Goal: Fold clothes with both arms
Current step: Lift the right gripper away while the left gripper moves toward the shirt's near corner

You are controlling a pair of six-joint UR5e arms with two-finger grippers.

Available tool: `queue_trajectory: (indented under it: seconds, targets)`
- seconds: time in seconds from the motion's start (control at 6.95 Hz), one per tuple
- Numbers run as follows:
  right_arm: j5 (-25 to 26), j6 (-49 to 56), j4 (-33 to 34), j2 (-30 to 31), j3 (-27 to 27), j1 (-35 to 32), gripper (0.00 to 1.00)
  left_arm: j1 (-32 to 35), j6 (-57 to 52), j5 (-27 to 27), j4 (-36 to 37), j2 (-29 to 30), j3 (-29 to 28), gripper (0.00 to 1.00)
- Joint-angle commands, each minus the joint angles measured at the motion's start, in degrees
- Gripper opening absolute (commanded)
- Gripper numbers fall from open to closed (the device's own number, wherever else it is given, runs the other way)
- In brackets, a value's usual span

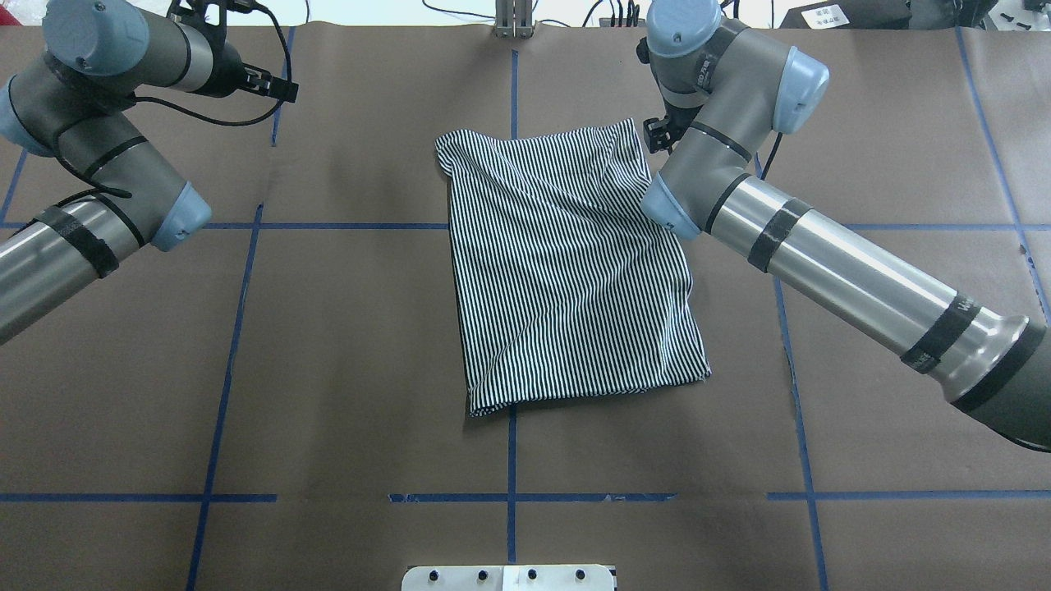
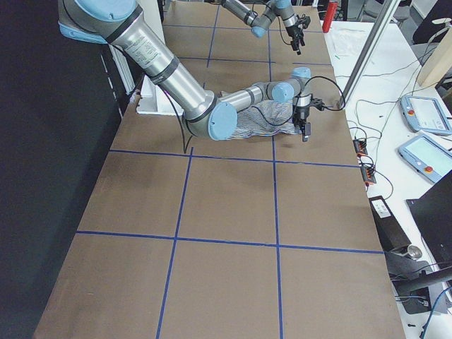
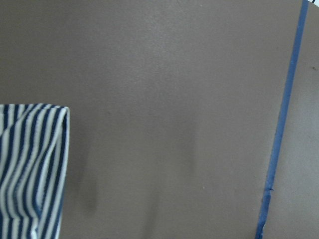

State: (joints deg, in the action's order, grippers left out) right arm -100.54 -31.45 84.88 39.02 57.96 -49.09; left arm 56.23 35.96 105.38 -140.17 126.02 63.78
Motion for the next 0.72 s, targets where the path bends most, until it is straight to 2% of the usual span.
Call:
queue_trajectory:
  seconds: [0.0, 0.14, 0.29, 0.43, 0.58]
  targets:
    - [-5.1, 0.2, -0.4, 0.4, 3.8, -2.3, 1.0, -0.8, 1.3, 0.1, 0.9, -0.7, 4.2, 1.0]
    - [-11.3, -0.7, -0.4, 2.1, 9.0, -3.8, 1.0, -3.0, 7.9, 0.7, 1.3, -2.2, 8.9, 1.0]
    - [-15.2, -4.2, -0.8, 6.1, 16.3, -4.4, 1.0, -4.5, 14.1, 3.1, 2.4, -3.8, 13.1, 1.0]
    - [-16.8, -9.8, -3.5, 11.9, 25.0, -4.5, 1.0, -6.5, 21.7, 3.3, 4.7, -5.2, 18.9, 1.0]
    - [-18.0, -15.8, -8.8, 18.0, 31.4, -4.5, 1.0, -10.7, 26.5, 2.8, 8.9, -7.3, 26.0, 1.0]
